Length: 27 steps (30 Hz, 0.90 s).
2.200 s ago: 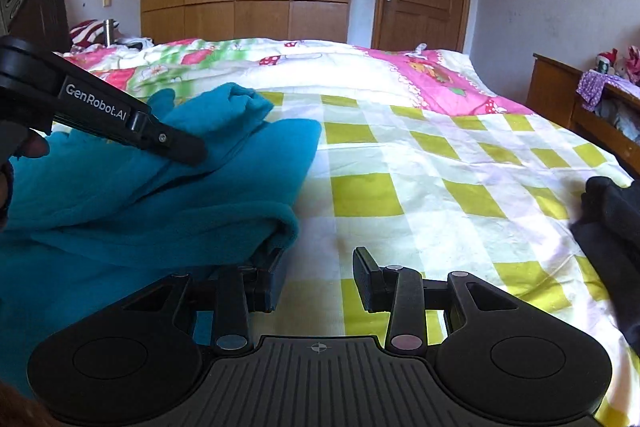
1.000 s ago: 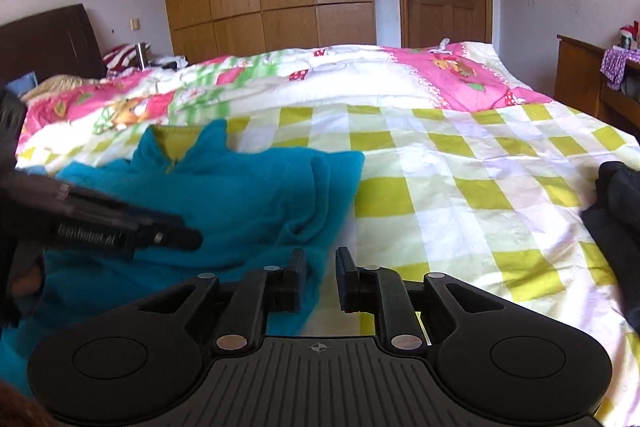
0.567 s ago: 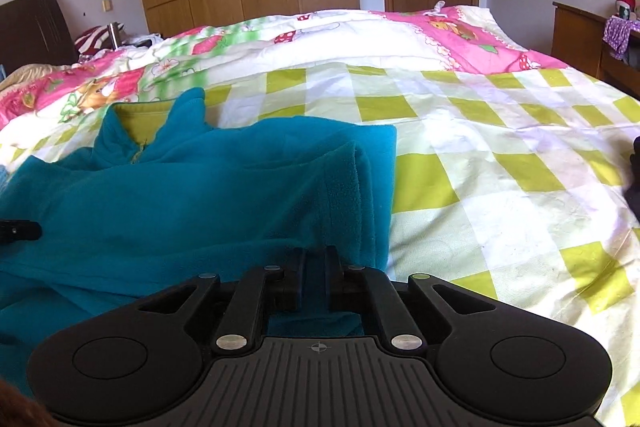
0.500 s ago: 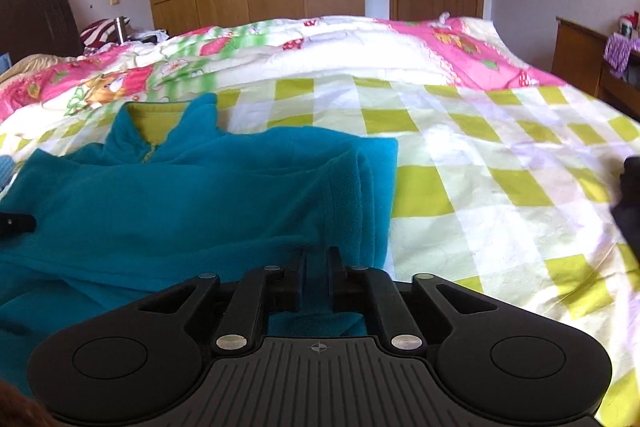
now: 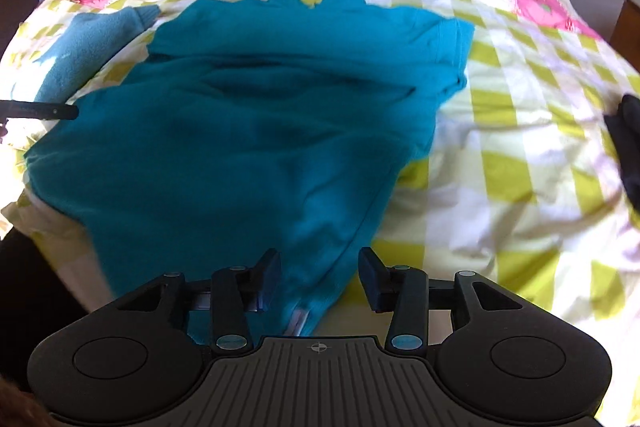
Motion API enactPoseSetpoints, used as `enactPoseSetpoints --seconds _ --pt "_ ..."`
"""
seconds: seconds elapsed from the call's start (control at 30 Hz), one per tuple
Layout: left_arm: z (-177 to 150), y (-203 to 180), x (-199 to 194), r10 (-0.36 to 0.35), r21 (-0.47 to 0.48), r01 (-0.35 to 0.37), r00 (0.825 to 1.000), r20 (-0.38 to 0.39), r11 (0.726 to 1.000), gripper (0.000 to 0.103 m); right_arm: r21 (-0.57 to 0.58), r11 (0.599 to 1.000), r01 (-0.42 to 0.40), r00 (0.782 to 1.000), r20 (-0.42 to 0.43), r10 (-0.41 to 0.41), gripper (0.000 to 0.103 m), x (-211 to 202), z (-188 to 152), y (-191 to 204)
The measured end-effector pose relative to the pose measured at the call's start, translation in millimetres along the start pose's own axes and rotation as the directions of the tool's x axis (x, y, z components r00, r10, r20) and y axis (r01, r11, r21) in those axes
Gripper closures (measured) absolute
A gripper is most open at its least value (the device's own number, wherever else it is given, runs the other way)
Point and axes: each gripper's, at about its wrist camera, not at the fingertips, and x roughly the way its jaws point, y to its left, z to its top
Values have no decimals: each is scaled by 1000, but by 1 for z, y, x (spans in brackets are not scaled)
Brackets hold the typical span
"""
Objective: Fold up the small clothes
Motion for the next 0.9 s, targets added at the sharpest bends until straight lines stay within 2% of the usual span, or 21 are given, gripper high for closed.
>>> enactPoseSetpoints --seconds 0.07,0.2,0.23,0.3,0.37,0.47,0.53,0.63,0.73,0.8,0.9 --pt "-8 5 2 -14 -27 14 1000 -12 1000 53 45 999 13 999 -44 -11 59 1 -8 5" --pt "-12 14 7 -79 -101 77 997 -18 992 50 114 993 21 998 -64 -13 55 7 -14 6" --pt "-13 14 7 -76 -101 73 997 -22 992 50 148 989 20 997 -70 -10 55 10 -14 4" --pt "-13 10 2 -47 -66 46 999 -11 997 50 185 983 15 997 -82 1 55 14 -14 1" --pt "-12 11 -10 17 -46 -16 999 34 999 49 196 980 17 997 -82 -1 55 14 -14 1" --pt "-6 26 -13 63 -83 -58 996 67 995 43 219 976 8 996 -84 11 54 14 -15 5" --pt "-4 34 -2 53 -107 -49 998 34 993 43 236 972 2 996 -85 18 53 17 -16 4" --pt "-4 34 18 14 -94 -20 998 -56 995 43 259 966 17 996 -92 8 54 18 -13 5" --pt "-6 27 19 -24 -79 16 995 -97 997 44 260 963 74 995 -85 -54 54 13 -11 5" --pt "-5 25 17 -45 -87 34 991 -129 996 58 279 956 87 995 -68 -71 54 8 -12 2" --pt "-3 19 13 -85 -90 71 982 -168 993 73 334 941 58 995 -93 -28 54 9 -15 -8"
